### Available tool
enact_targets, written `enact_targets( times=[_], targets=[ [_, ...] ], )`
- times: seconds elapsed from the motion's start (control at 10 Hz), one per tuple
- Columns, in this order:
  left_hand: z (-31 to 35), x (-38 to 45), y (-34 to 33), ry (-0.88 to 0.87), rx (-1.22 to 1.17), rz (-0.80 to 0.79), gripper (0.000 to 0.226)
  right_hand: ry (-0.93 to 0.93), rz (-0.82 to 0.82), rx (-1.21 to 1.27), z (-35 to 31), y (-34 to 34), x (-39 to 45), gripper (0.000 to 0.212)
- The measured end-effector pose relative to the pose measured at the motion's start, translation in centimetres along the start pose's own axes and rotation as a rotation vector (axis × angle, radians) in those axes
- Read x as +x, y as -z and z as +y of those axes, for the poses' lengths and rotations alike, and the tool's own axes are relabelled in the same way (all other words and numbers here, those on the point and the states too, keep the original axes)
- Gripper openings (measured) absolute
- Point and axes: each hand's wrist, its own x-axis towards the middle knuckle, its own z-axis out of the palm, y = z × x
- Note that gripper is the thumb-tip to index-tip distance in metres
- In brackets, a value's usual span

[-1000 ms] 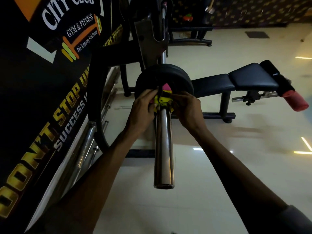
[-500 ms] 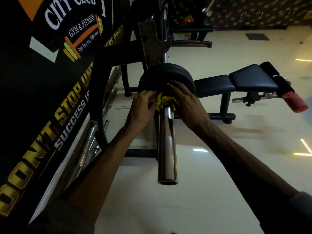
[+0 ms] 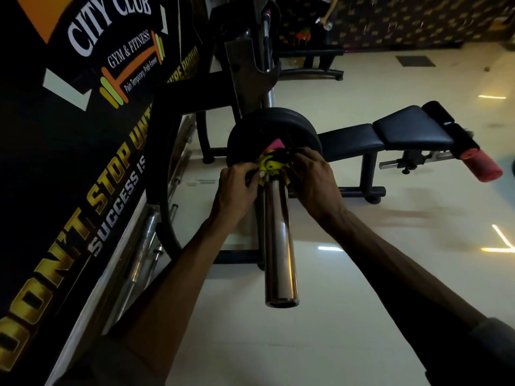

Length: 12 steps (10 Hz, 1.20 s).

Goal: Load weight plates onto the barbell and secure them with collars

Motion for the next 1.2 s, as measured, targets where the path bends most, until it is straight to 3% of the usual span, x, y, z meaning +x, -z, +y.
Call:
enact_targets(
  times=[0.3,0.4,0.7,0.9,1.2],
  targets=[
    [1.1,-0.3,0.9,0.054,0.027,-0.101,0.027,0.011,-0.162,-0.038,-0.5,2.2,0.6,0.036],
    [1.7,-1.1,1.4,0.103,0.008,-0.119,0.037,0.048,-0.223,-0.058,0.0,2.7,0.8,0.043],
    [4.7,-4.5,3.4,0.294,0.194,0.078,0.044,0.257,-0.259,0.06,2.8,2.9,1.2,0.053],
    [11.0,-8.5,4.6,0.416,0.411,0.236,0.037,0.401,-0.368,0.18,3.2,5.0,2.2,0.06],
    [22.7,-13.1,3.8,0.639,0.695,0.433,0.06,0.681,-0.332,0.348,1.9,11.0,2.3,0.055]
  ],
)
